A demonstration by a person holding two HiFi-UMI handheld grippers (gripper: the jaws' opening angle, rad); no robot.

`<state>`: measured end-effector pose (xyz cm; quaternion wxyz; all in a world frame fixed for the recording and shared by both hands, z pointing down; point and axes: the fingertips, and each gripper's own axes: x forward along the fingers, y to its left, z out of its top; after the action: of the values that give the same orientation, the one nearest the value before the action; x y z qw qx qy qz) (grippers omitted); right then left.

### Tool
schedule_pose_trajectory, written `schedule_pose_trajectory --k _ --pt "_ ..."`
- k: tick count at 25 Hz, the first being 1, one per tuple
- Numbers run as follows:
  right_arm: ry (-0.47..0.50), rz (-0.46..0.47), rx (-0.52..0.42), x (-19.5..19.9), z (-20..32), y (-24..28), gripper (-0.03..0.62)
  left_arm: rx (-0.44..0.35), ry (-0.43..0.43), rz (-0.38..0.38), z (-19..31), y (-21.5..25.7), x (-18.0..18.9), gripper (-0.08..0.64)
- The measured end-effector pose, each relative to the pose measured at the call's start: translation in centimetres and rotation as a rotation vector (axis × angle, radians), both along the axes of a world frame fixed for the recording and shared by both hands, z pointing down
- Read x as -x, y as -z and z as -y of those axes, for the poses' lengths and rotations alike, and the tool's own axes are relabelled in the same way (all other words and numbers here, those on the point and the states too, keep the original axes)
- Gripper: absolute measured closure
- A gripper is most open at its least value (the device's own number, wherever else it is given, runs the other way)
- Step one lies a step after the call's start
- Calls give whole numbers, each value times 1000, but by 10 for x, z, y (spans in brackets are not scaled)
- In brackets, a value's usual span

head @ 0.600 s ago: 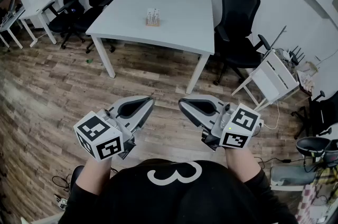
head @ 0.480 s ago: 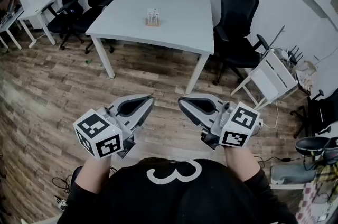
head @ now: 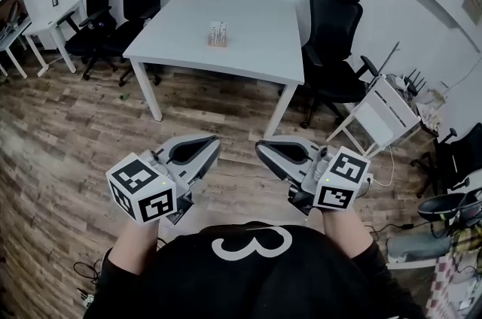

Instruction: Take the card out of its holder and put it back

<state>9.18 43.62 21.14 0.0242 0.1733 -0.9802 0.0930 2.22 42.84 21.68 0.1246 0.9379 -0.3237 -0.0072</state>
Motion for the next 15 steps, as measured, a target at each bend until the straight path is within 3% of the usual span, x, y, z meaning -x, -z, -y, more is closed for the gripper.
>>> schedule_pose_trajectory --k 8,15 --pt "8 19 74 -4 43 -25 583 66 -5 13 37 -23 -5 549" --pt "42 37 103 -16 141 -42 583 113 39 24 132 -41 -12 549"
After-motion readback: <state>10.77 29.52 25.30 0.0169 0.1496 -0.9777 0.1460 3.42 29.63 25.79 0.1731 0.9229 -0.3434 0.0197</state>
